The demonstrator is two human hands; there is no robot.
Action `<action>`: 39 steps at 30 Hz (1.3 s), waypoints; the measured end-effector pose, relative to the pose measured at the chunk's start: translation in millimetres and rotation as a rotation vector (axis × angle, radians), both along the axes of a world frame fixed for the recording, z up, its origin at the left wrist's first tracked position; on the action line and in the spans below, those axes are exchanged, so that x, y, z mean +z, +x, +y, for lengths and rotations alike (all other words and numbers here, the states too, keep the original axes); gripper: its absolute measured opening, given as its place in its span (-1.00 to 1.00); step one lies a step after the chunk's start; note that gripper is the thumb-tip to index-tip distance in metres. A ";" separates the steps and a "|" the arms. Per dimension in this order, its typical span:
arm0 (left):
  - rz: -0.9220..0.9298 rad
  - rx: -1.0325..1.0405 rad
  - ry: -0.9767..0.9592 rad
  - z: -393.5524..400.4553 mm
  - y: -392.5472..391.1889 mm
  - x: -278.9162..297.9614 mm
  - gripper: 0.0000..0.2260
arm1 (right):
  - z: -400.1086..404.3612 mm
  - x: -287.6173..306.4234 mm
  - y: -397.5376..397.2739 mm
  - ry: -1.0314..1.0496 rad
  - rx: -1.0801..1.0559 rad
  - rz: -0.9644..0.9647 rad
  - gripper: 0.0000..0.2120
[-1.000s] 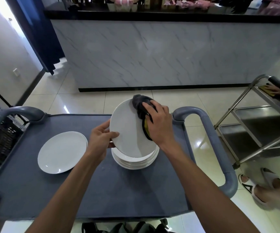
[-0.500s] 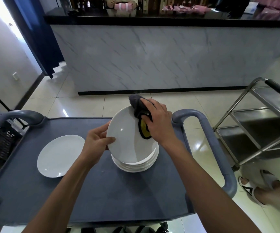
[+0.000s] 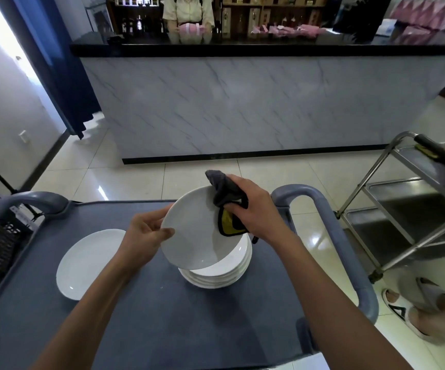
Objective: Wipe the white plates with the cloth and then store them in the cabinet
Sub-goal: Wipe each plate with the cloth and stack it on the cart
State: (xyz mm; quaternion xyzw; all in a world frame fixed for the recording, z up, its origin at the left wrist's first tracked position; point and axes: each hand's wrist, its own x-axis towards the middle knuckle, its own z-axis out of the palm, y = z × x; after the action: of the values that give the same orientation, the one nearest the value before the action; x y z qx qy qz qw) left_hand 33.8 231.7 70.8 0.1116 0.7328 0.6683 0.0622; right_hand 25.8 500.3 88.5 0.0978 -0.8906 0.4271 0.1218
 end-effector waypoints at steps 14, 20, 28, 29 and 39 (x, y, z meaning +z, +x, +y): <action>0.137 0.071 -0.106 9.3 -12.5 5.4 -0.57 | -7.5 -10.3 14.3 -0.077 -0.151 0.256 -0.43; 0.016 0.173 -0.026 19.1 -5.2 -6.9 -0.68 | -14.8 -12.5 20.4 0.058 -0.199 0.434 -0.42; -0.385 0.303 0.318 20.4 26.1 -26.8 -0.51 | -9.2 -16.7 22.0 0.057 -0.228 0.558 -0.35; -0.504 0.364 0.372 21.1 28.4 -28.2 -0.55 | -9.0 -17.3 21.6 0.066 -0.226 0.579 -0.35; -0.913 0.194 0.488 23.9 14.2 -8.3 -0.29 | -22.3 -35.2 30.0 0.179 -0.178 0.706 -0.65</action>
State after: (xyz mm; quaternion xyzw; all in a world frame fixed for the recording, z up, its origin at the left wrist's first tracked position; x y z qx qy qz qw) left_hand 48.0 255.6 62.5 -0.2481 0.4611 0.8028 0.2853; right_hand 55.8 478.0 53.3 0.1712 -0.8327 0.2754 0.4489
